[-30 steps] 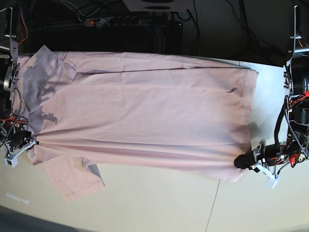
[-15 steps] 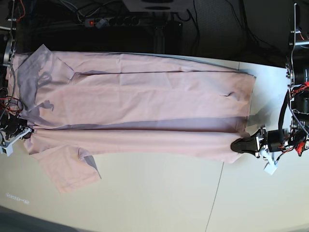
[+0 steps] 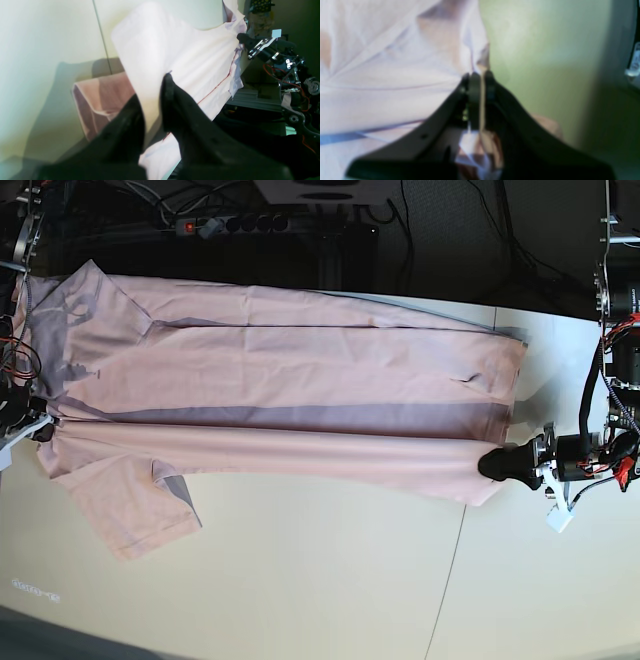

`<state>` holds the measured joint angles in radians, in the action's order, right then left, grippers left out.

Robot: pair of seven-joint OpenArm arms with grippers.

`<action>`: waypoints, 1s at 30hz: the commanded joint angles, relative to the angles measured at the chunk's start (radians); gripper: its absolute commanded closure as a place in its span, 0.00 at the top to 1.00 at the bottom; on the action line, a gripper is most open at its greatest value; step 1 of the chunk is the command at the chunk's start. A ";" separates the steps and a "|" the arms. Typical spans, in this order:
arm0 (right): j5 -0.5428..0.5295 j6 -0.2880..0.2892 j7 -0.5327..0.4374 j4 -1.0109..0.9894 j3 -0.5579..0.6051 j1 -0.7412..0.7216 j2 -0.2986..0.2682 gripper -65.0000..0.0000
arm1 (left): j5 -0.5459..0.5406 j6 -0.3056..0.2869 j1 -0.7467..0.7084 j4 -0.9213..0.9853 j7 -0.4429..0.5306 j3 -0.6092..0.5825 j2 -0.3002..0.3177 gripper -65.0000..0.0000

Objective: Fold the T-shirt properly

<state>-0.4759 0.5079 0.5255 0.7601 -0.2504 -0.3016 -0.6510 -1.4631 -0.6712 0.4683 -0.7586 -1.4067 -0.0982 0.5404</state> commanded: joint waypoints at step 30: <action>0.176 0.005 -0.129 -0.279 -0.100 -0.390 0.101 0.50 | -0.020 -0.027 0.030 -0.015 0.010 0.006 0.023 0.00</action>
<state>-0.2871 0.4942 0.4183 0.4606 -0.3500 -0.6598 -0.5278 -1.4593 -0.6708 0.4690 -0.7593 -1.3994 -0.0982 0.5434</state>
